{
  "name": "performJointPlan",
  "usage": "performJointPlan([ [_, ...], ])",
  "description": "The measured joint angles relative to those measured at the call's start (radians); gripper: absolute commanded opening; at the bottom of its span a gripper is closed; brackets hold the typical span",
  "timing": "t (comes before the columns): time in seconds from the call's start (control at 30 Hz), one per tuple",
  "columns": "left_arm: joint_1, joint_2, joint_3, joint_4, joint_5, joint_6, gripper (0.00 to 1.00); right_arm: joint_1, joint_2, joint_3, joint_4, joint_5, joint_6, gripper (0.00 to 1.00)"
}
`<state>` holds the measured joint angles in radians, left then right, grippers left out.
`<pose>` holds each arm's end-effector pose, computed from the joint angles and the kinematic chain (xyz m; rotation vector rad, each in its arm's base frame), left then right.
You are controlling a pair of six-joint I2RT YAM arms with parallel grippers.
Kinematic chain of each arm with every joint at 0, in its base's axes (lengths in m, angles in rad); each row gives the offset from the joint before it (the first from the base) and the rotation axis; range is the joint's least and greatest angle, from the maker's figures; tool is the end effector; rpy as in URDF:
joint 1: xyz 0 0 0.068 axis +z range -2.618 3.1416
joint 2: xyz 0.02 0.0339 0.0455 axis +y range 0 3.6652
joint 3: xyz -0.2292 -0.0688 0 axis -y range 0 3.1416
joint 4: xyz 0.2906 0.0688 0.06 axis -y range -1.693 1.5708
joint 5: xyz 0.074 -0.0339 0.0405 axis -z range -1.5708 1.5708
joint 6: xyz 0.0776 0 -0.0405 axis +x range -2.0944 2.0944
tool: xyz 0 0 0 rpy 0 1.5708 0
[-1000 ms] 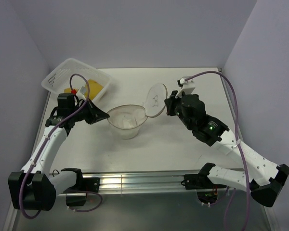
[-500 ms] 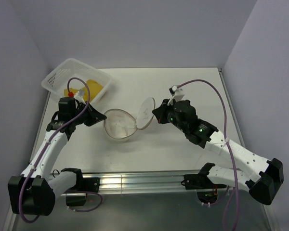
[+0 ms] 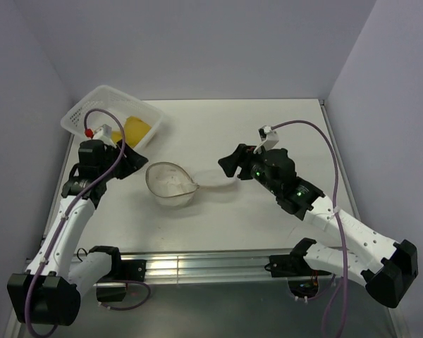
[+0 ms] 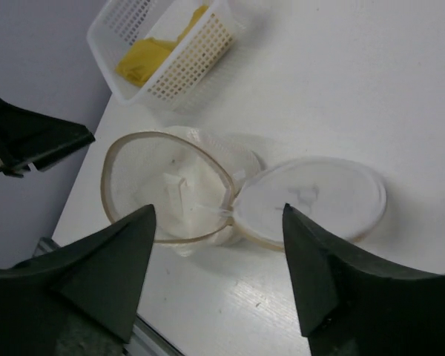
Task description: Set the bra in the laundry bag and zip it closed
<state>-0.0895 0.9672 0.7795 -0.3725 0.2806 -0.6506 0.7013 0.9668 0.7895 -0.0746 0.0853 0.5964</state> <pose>0.3093 -0.0493 0.2280 -0.4418 2.1510 -0.7262 0.2587 0.2098 0.2722 -0.0369 1.9036 0.8267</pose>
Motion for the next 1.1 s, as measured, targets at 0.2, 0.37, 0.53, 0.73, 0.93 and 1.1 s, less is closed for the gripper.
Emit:
performJointPlan([
  [0.2, 0.0, 0.005, 0.127, -0.004, -0.089, 0.004, 0.58, -0.004, -0.036, 0.0, 0.0, 0.0, -0.015, 0.81],
  [0.37, 0.005, 0.119, 0.285, 0.017, -0.149, 0.016, 0.57, -0.004, -0.058, -0.014, 0.018, -0.001, -0.029, 0.77],
  [0.53, 0.025, 0.325, 0.433, 0.01, -0.288, 0.065, 0.56, -0.004, -0.097, -0.109, 0.075, -0.019, -0.029, 0.75],
  [0.73, 0.073, 0.633, 0.615, -0.043, -0.428, 0.111, 0.56, -0.004, -0.119, -0.166, 0.08, -0.031, -0.037, 0.75],
  [0.93, 0.092, 0.923, 0.846, -0.154, -0.431, 0.168, 0.6, -0.004, -0.158, -0.17, 0.09, -0.027, -0.047, 0.75],
  [1.1, 0.091, 1.077, 0.989, -0.253, -0.375, 0.2, 0.61, -0.004, -0.153, -0.17, 0.092, -0.042, -0.051, 0.74],
])
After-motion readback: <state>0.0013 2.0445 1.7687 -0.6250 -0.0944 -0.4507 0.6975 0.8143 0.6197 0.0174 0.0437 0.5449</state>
